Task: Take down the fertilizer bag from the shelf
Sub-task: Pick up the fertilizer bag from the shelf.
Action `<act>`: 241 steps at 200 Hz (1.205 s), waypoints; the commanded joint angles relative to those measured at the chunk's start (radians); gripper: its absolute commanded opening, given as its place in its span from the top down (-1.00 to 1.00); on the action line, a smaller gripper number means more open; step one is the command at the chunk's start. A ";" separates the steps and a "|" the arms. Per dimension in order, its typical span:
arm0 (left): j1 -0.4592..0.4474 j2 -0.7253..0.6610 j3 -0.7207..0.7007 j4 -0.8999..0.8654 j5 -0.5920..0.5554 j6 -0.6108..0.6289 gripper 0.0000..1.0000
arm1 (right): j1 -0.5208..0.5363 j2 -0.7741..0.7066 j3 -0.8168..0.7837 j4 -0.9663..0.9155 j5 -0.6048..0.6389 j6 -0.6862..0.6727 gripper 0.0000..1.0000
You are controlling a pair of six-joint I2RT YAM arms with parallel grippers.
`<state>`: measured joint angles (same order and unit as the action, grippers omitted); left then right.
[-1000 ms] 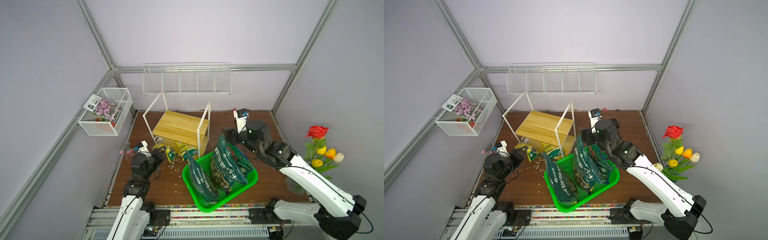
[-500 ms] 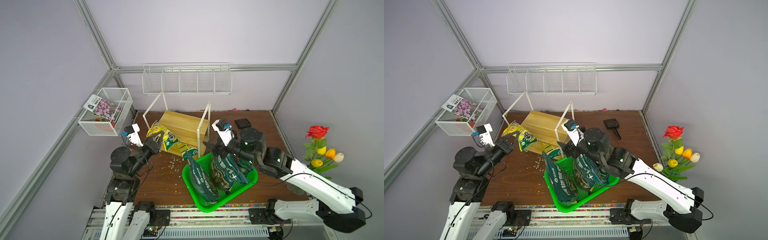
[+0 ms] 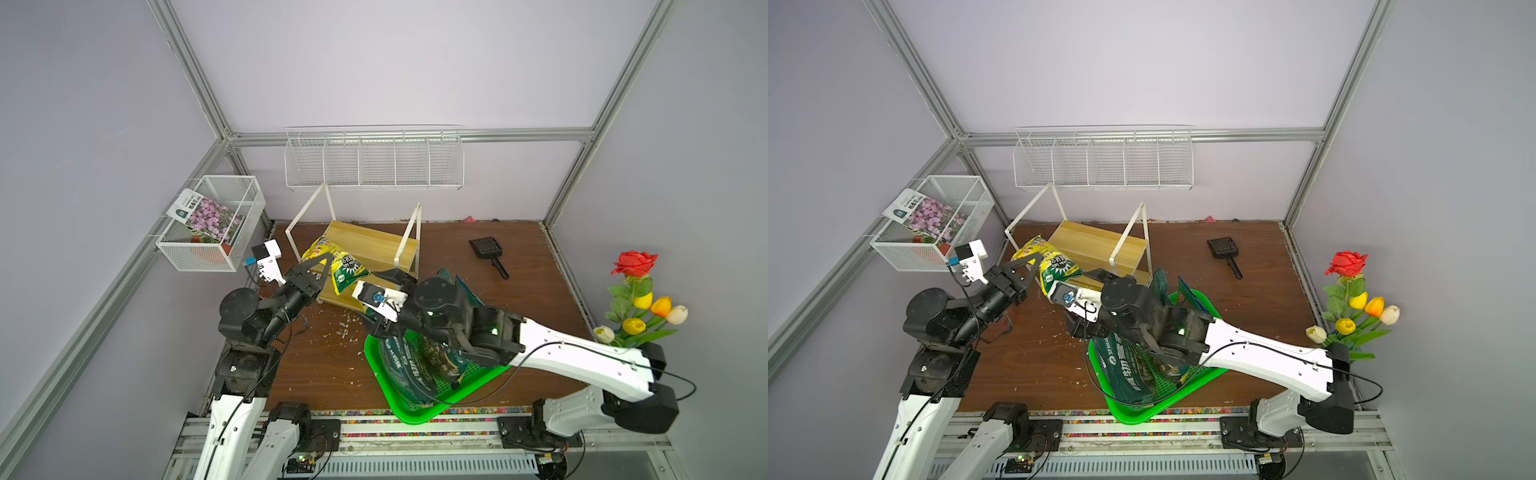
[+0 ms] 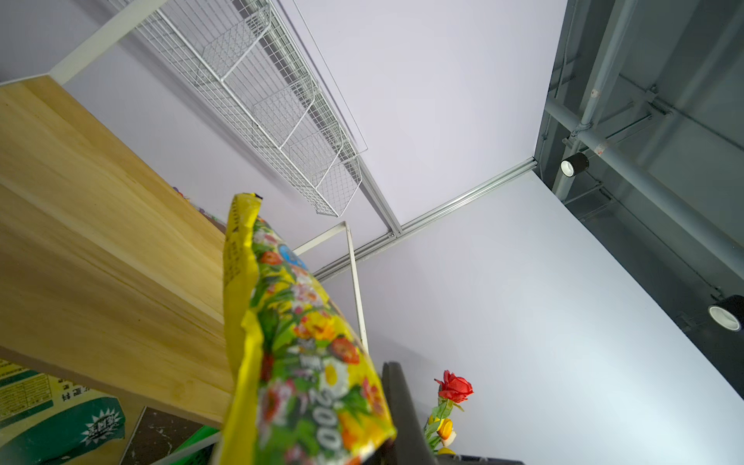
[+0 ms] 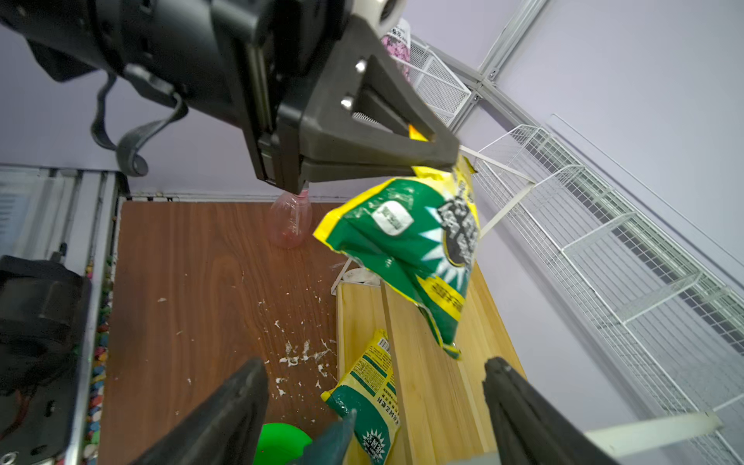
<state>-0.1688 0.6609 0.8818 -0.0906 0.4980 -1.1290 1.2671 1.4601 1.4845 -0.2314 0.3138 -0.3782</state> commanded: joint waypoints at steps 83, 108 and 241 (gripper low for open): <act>-0.009 -0.040 -0.024 0.109 0.007 -0.073 1.00 | 0.017 0.098 0.034 0.271 0.153 -0.167 0.02; -0.009 -0.043 -0.032 0.118 0.006 -0.082 1.00 | 0.018 0.099 0.034 0.265 0.148 -0.161 0.40; -0.009 -0.058 -0.037 0.143 0.009 -0.132 1.00 | 0.018 0.161 0.091 0.244 0.191 -0.176 0.27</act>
<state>-0.1726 0.6262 0.8429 -0.0242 0.4950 -1.2564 1.2835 1.6150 1.5543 -0.0071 0.4759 -0.5575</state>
